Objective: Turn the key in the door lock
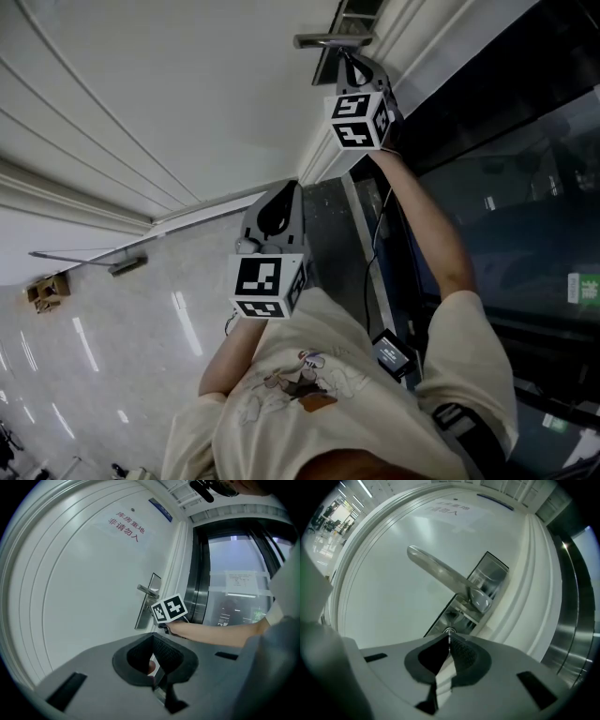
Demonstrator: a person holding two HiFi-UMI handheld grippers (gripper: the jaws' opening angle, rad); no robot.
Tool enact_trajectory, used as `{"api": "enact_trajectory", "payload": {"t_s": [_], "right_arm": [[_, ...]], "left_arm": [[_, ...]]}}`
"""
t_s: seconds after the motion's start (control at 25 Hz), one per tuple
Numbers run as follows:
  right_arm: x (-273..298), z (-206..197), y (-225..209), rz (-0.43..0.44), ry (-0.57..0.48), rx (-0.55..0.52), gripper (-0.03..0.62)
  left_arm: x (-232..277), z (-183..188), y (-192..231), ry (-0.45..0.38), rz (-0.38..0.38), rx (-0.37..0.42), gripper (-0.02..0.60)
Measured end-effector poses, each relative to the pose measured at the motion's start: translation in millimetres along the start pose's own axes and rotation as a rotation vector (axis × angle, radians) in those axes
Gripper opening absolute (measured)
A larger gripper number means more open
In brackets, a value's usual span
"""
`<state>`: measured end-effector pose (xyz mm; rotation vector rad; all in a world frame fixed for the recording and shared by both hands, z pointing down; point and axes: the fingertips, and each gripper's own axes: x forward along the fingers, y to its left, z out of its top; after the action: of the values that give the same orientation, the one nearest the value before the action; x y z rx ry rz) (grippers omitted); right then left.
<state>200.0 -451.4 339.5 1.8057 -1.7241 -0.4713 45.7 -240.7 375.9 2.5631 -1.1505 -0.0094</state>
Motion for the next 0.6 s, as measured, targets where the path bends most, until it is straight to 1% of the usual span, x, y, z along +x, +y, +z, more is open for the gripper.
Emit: {"api": "enact_trajectory", "payload": {"t_s": [0.16, 0.24, 0.32, 0.36, 0.4, 0.44, 0.52, 0.6], "right_arm": [[-1.6, 0.5, -1.9, 0.003, -0.021, 0.128, 0.014], [-1.9, 1.3, -2.7, 0.010, -0.017, 0.163, 0.014], [-3.1, 2.0, 0.1, 0.013, -0.019, 0.122, 0.016], [-5.2, 2.9, 3.5, 0.017, -0.026, 0.085, 0.049], [-8.6, 4.5, 7.8, 0.022, -0.037, 0.044, 0.136], [-13.1, 6.9, 12.1, 0.024, -0.051, 0.004, 0.160], [-23.7, 12.3, 18.8, 0.023, -0.081, -0.060, 0.160], [-34.6, 16.6, 22.2, 0.022, -0.104, -0.095, 0.160]], "left_arm": [[-0.1, -0.6, -3.5, 0.004, -0.008, 0.004, 0.003], [0.3, -0.7, -4.7, 0.005, -0.011, 0.004, 0.003], [1.0, -0.8, -6.0, 0.005, -0.014, 0.005, 0.003], [1.3, -1.1, -6.5, 0.005, -0.015, 0.006, 0.003], [1.7, -1.3, -7.0, 0.005, -0.016, 0.005, 0.003], [2.0, -1.3, -7.6, 0.005, -0.018, 0.005, 0.003], [2.2, -0.6, -9.3, 0.002, -0.022, 0.005, 0.003], [1.8, -0.3, -10.9, 0.000, -0.024, 0.004, 0.003]]}}
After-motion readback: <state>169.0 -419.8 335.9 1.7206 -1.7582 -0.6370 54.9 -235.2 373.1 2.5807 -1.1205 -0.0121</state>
